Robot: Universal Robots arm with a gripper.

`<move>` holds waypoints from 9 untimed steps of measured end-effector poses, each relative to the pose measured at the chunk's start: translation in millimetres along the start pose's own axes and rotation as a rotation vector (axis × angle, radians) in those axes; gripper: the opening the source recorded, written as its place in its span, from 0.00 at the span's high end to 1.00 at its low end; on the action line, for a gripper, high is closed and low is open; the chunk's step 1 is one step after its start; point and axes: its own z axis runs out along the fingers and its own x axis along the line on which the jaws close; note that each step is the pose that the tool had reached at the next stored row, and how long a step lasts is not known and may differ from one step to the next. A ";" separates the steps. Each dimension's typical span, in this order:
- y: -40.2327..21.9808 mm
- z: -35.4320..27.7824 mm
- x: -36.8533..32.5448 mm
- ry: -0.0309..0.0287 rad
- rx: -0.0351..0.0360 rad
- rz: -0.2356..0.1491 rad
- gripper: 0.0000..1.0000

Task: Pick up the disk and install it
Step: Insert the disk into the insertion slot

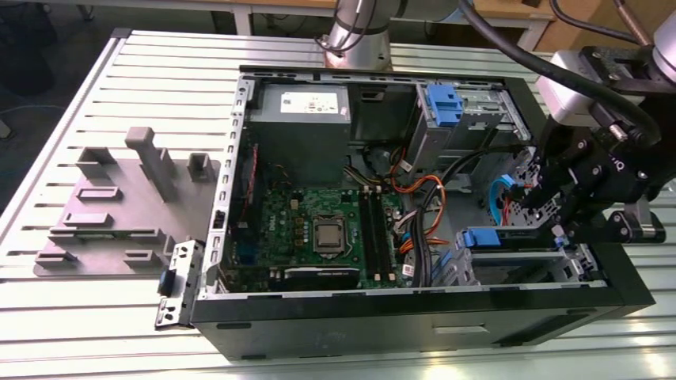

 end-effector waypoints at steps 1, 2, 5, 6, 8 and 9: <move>0.2 1.8 -1.1 0.0001 0.0006 0.000 0.58; 0.3 3.7 -1.9 0.0000 0.0013 0.000 0.58; 0.3 9.3 -2.7 -0.0001 0.0026 0.000 0.58; 0.3 10.9 -2.7 0.0000 0.0027 0.000 0.58; 0.2 14.0 -2.4 0.0002 0.0027 -0.002 0.58; 0.1 15.8 -2.4 0.0002 0.0027 -0.002 0.58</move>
